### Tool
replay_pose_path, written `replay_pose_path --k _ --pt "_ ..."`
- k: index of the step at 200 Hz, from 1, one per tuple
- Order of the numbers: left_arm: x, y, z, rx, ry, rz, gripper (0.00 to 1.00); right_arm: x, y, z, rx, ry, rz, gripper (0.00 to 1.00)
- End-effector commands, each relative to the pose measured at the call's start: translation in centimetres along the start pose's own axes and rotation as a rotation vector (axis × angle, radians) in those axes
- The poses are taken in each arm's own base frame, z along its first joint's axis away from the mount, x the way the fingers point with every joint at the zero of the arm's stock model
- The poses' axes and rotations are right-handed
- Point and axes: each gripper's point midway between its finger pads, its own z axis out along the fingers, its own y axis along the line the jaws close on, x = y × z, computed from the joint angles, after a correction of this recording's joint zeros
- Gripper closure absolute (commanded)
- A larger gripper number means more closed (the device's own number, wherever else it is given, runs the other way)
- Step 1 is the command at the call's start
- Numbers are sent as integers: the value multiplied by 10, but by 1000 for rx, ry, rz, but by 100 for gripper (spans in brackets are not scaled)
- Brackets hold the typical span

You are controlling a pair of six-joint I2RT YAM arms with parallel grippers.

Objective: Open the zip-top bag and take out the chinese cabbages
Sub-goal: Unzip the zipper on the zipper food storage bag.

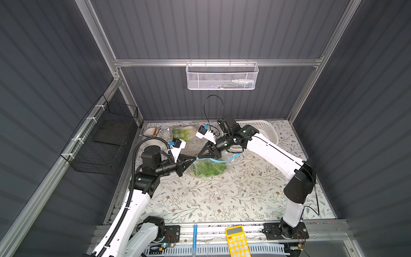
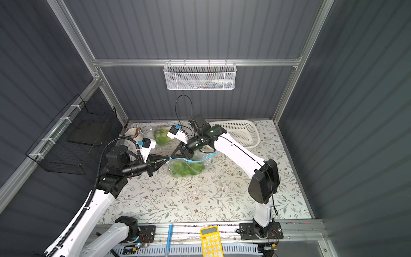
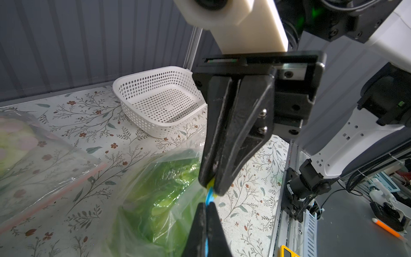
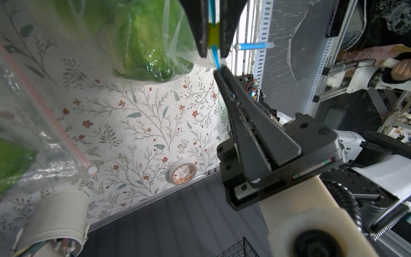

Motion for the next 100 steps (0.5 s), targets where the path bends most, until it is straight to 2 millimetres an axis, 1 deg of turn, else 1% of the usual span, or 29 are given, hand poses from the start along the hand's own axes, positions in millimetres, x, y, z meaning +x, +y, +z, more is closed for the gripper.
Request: replay_pose_path --k 1,24,61,100 --pt "-3 -4 -1 5 -17 20 100 0 0 0 -9 -2 0 100" --pt "-4 1 -1 -25 -21 6 100 -1 -3 -2 21 -20 -3 100" --pt "-7 8 -5 -85 -38 9 100 -3 -2 -13 59 -64 -12 100" --pt "-8 17 -7 -142 -41 2 100 -1 -9 -20 95 -99 14 100"
